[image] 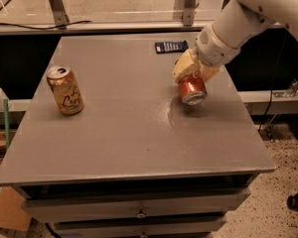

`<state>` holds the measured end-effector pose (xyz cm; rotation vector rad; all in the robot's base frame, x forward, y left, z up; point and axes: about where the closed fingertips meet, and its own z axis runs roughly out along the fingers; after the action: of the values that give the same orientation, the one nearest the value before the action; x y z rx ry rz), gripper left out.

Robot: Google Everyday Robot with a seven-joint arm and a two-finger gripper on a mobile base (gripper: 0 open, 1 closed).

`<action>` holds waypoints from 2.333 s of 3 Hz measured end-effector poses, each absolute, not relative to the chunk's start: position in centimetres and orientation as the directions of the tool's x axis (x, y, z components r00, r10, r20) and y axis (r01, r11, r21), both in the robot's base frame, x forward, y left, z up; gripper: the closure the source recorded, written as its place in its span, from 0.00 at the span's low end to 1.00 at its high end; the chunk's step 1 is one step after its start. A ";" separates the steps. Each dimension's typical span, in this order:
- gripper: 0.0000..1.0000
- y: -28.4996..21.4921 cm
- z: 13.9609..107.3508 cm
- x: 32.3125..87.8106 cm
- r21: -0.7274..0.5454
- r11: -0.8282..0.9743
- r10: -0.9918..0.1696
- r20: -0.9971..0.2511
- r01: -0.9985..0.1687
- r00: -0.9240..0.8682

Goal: Place coke can upright

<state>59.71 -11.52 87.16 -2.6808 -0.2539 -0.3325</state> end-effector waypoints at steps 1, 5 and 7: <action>1.00 -12.3 88.7 60.9 -0.477 -0.815 0.155 0.368 0.329 0.917; 1.00 -10.7 93.6 60.2 -0.484 -0.566 0.185 0.715 0.668 0.675; 1.00 -9.4 93.0 59.8 -0.476 -0.453 0.268 0.734 0.754 0.624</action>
Offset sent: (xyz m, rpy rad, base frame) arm 0.0211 -0.0196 0.0617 0.3806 -0.2784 0.2501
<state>59.83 -9.45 93.04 -2.0118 -0.8025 -0.7365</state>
